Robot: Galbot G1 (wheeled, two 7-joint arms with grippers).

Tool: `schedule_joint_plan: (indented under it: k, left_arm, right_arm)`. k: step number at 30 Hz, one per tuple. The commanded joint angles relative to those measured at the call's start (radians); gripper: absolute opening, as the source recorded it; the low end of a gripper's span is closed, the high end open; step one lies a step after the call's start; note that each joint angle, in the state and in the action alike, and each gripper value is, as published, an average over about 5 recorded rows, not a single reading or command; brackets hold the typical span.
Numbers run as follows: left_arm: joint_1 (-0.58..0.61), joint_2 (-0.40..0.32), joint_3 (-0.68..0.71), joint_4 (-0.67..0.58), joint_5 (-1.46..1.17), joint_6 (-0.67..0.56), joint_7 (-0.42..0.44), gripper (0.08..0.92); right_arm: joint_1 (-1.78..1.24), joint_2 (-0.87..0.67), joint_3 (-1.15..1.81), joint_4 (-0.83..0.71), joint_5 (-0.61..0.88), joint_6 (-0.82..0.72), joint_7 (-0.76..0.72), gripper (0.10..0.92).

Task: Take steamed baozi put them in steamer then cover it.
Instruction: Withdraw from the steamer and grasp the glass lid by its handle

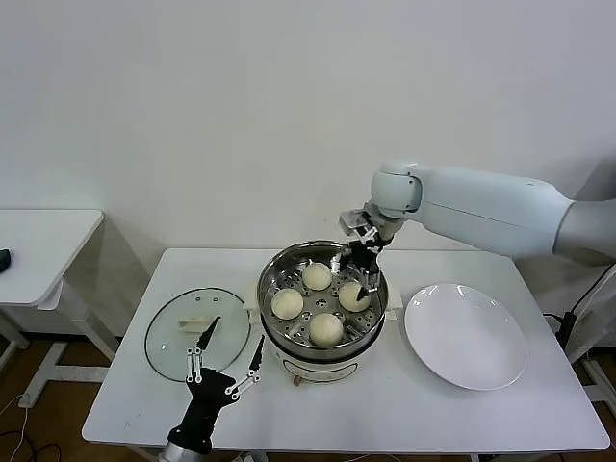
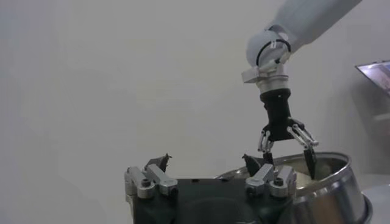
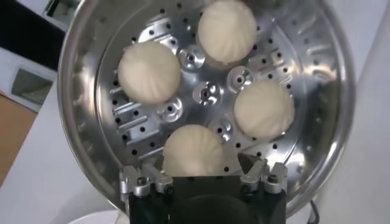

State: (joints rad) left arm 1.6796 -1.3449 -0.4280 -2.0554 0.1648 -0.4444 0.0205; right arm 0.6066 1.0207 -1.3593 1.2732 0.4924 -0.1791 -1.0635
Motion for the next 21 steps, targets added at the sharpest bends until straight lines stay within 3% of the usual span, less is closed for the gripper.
schedule_joint_plan:
  k: [1,5,9,15,21]
  left_arm:
    - [-0.02,0.016,-0.02,-0.02,0.067,0.031,-0.044,0.823]
    - [-0.037,0.032,-0.018,-0.051,0.124,0.111,-0.127,0.823]
    - [-0.062,0.036,-0.021,-0.055,0.169,0.142,-0.16,0.823]
    - [-0.095,0.047,-0.044,-0.046,0.219,0.158,-0.17,0.823]
    - [-0.124,0.058,-0.079,-0.001,0.335,0.159,-0.182,0.823]
  right_arm:
    - [-0.197,-0.267,0.345,0.204,0.114,0.192,0.664,0.823]
    - [-0.456,-0.31,0.595,0.271,0.078,0.278,1.133,0.823]
    - [-0.699,-0.322,0.816,0.294,0.044,0.373,1.38,0.823]
    - [-1.088,-0.296,1.195,0.301,-0.031,0.469,1.515,0.823]
    - [-1.454,-0.191,1.568,0.299,-0.111,0.499,1.517,0.823]
